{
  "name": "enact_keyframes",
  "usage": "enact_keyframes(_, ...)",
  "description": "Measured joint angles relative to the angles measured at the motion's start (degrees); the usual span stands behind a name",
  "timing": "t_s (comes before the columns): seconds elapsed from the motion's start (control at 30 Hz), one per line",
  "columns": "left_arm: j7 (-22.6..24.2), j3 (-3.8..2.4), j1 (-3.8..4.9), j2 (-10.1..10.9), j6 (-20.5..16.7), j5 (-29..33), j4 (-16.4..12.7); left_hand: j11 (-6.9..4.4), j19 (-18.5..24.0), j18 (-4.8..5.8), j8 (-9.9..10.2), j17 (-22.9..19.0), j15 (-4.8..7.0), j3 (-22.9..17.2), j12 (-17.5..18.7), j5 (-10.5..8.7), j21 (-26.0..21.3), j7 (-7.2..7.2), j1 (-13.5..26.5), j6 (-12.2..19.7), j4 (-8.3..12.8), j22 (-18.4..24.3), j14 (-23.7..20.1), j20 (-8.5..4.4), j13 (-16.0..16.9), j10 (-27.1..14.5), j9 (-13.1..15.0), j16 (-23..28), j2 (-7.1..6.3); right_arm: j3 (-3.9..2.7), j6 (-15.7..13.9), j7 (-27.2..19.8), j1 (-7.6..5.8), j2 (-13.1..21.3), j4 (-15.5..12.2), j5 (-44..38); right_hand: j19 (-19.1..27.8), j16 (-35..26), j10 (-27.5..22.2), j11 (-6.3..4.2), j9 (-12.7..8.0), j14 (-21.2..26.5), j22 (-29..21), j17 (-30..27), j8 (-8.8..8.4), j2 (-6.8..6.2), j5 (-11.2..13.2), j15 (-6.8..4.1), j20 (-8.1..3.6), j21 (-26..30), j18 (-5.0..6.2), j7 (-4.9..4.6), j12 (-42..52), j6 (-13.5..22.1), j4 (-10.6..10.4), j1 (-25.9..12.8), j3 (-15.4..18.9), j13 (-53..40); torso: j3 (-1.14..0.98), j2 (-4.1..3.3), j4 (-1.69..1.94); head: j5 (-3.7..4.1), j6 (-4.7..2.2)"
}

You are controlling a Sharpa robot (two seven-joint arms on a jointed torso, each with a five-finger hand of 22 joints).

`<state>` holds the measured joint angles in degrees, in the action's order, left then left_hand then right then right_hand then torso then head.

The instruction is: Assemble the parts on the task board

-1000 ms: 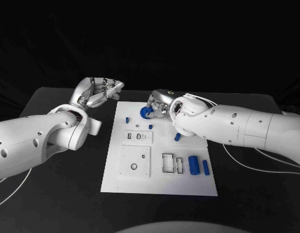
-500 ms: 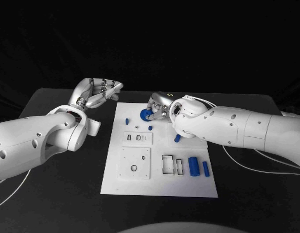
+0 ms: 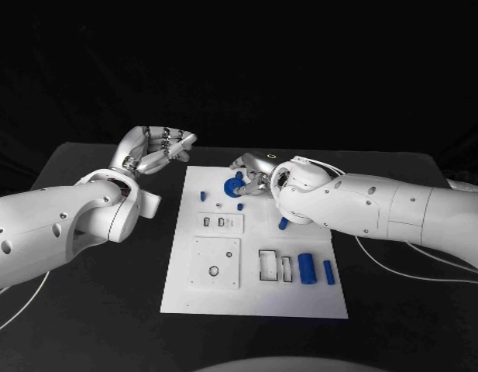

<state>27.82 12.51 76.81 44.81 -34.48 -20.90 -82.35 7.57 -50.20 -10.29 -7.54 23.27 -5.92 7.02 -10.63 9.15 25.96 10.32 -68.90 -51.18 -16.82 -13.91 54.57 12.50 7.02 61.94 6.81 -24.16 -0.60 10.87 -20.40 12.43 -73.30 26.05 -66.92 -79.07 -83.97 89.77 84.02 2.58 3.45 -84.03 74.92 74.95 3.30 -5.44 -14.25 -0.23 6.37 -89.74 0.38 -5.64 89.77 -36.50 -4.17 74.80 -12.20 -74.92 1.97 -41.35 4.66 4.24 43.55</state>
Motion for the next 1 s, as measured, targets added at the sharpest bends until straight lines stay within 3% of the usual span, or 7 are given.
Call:
enact_keyframes(0.1, 0.0, 0.00, 0.00, 0.0, 0.0, 0.0, 0.0, 0.00, 0.0, 0.01, 0.0, 0.0, 0.00, 0.0, 0.0, 0.00, 0.0, 0.00, 0.0, 0.0, 0.0, 0.0, 0.0, 0.00, 0.0, 0.0, 0.0, 0.0, 0.00, -0.01, -0.9, -0.3, 0.00, 0.3, -0.4, 0.0, 0.0, 0.0, -0.2, -0.46, 0.0, 0.0, 0.0, 0.0, 0.00, 0.00, 0.3, -0.42, -0.30, 0.0, 0.00, 0.84, 0.0, 0.7, 0.2, 0.0, 0.2, 0.0, 0.00, -0.03, -0.01, -0.09, -0.10)
enact_keyframes(0.17, 0.0, 0.00, 0.00, -0.1, 0.0, 0.0, 0.1, 0.00, 0.0, 0.00, 0.0, 0.0, 0.00, 0.0, 0.0, 0.00, 0.0, 0.00, 0.0, 0.0, 0.0, 0.0, 0.0, 0.00, 0.0, 0.0, 0.0, 0.0, 0.00, -0.01, -2.0, -0.8, 0.00, 0.7, -0.8, 0.1, 0.0, 0.0, 0.1, -0.90, 0.3, 0.0, 0.0, 0.0, 0.37, 0.03, 0.4, -0.87, -0.87, 0.0, 0.00, 1.06, 0.0, -1.6, 0.1, 0.0, 0.2, 0.0, 0.00, -0.03, -0.02, -0.12, -0.14)
enact_keyframes(0.23, 0.0, 0.00, 0.00, -0.2, 0.0, 0.0, 0.1, 0.00, 0.0, 0.00, 0.0, 0.0, 0.00, 0.0, 0.0, 0.00, 0.0, 0.00, 0.0, 0.0, 0.0, 0.0, 0.0, 0.00, 0.0, 0.0, 0.0, 0.0, 0.00, -0.01, -3.7, -1.5, -0.05, 1.4, -1.6, 0.5, 0.2, 0.0, -0.1, -1.09, 1.0, 0.0, 0.0, 0.0, 1.68, 0.50, 0.7, -1.19, -1.26, 0.0, 0.00, 0.81, 0.0, -6.6, -0.1, -0.5, 0.8, 0.0, 0.01, -0.03, -0.03, -0.17, -0.16)
enact_keyframes(0.37, 0.0, 0.01, -0.01, -0.4, 0.0, 0.0, 0.2, 0.00, 0.0, 0.01, 0.0, 0.0, 0.00, 0.0, 0.0, 0.00, 0.0, 0.00, 0.0, 0.0, 0.0, 0.0, 0.0, 0.00, 0.0, 0.0, 0.0, 0.0, 0.00, -0.01, -7.3, -3.5, -0.72, 3.7, -4.3, 2.5, 0.0, 0.0, -0.1, -1.10, 1.9, -0.1, 0.0, 0.0, 3.40, 0.97, 0.7, -1.33, -1.46, 0.0, 0.00, -0.10, 0.0, -11.6, -0.9, -1.9, 1.5, 0.0, 0.00, -0.01, -0.07, -0.28, -0.16)
enact_keyframes(0.5, 0.0, 0.01, -0.02, -0.5, 0.0, 0.0, 0.4, 0.00, 0.0, 0.00, 0.0, 0.0, 0.00, 0.0, 0.0, 0.00, 0.0, 0.00, 0.0, 0.0, 0.0, 0.0, 0.0, 0.00, 0.0, 0.0, 0.0, 0.0, 0.00, -0.02, -10.6, -6.0, -2.54, 8.3, -9.3, 6.9, 0.0, 0.0, -0.1, 0.22, 2.5, 0.0, 0.0, 0.0, 4.44, 1.28, -0.3, -0.92, -1.46, 0.0, 0.00, -0.85, 0.0, -15.3, -2.5, -4.3, 2.4, 0.0, -0.01, 0.04, -0.10, -0.20, -0.08)
enact_keyframes(0.73, 0.1, 0.02, -0.03, -0.9, 0.1, 0.0, 1.1, 0.00, 0.0, 0.01, 0.0, 0.0, 0.00, 0.0, 0.0, 0.00, 0.0, 0.00, 0.0, 0.0, 0.0, 0.0, 0.0, 0.00, 0.0, 0.0, 0.0, 0.0, 0.00, -0.01, -11.9, -9.5, -4.86, 18.6, -18.0, 16.1, 0.0, 0.0, 0.1, 0.37, 2.5, 0.1, 0.0, 0.0, 4.44, 1.11, -0.6, -0.48, -1.02, 0.0, 0.00, -1.23, 0.0, -16.0, -3.2, -5.2, 3.2, 0.0, 0.02, 0.23, -0.29, 0.92, 0.19)
enact_keyframes(1.0, 0.1, 0.04, -0.23, -1.2, 0.1, 0.1, 1.8, 0.00, 0.0, 0.00, 0.0, 0.0, 0.00, 0.0, 0.0, 0.00, -0.3, 0.00, 0.0, 0.0, 0.0, 0.0, 0.0, 0.00, 0.0, 0.0, 0.0, 0.0, 0.00, 0.51, -10.5, -11.5, -4.29, 27.1, -22.4, 21.5, 0.0, 0.0, 0.1, 0.37, 2.1, 0.1, 0.0, 0.0, 3.10, 1.12, 1.7, -0.48, -1.02, 0.0, 0.00, -0.60, 0.0, -15.4, -2.8, -3.8, 3.6, 0.0, -0.12, 0.63, -0.75, 2.54, 0.13)
